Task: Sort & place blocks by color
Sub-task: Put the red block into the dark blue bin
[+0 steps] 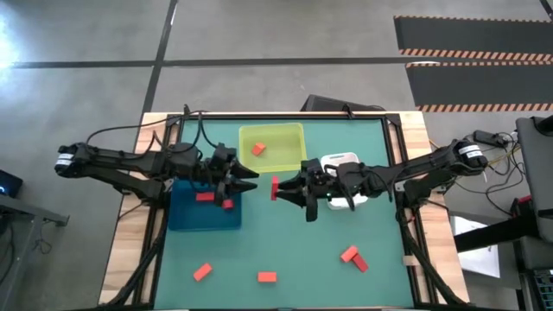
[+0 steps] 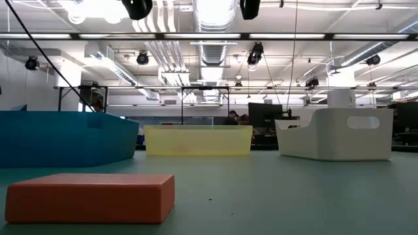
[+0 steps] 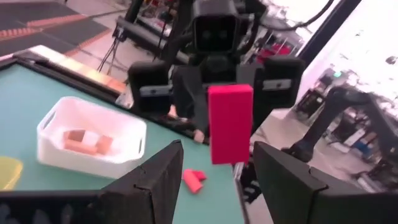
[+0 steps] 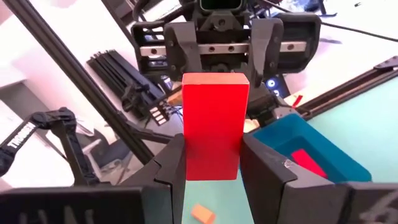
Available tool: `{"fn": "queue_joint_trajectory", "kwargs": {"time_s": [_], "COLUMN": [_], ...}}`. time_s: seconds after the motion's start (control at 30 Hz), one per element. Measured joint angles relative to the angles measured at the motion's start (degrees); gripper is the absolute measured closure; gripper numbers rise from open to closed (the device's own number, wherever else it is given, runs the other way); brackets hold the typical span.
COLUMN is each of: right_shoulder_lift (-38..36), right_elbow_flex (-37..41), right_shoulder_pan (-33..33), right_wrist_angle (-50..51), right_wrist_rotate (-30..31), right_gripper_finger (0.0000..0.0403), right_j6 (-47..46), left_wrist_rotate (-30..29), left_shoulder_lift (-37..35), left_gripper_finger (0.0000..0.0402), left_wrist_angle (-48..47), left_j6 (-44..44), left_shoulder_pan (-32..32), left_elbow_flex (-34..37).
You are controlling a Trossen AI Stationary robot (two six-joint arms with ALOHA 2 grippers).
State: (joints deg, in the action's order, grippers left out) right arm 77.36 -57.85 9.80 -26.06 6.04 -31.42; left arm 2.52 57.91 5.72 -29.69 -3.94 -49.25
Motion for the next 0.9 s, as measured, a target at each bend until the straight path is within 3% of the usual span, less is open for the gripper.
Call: {"fn": "queue_joint_trajectory", "kwargs": {"time_s": [0.43, 0.73, 0.9], "right_shoulder_lift": [-0.01, -0.02, -0.01], "right_elbow_flex": [-0.94, -0.94, -0.94], "right_shoulder_pan": [-0.09, -0.1, -0.16], "right_wrist_angle": [0.15, 0.17, 0.01], "right_wrist_rotate": [-0.02, 0.25, 1.51], "right_gripper_finger": [0.0294, 0.0294, 0.0294], "right_j6": [2.49, 2.53, 3.04], "left_wrist_rotate": [0.35, 3.68, 4.57], "left_shoulder_lift": [4.94, 6.47, 7.36], "left_gripper_finger": [0.0218, 0.0148, 0.0137], "left_wrist_angle": [4.1, 8.89, 8.79], "left_j6": [-4.53, -4.21, -3.02], "left_shoulder_pan": [0.04, 0.04, 0.02], "left_elbow_flex": [0.02, 0.02, 0.13]}}
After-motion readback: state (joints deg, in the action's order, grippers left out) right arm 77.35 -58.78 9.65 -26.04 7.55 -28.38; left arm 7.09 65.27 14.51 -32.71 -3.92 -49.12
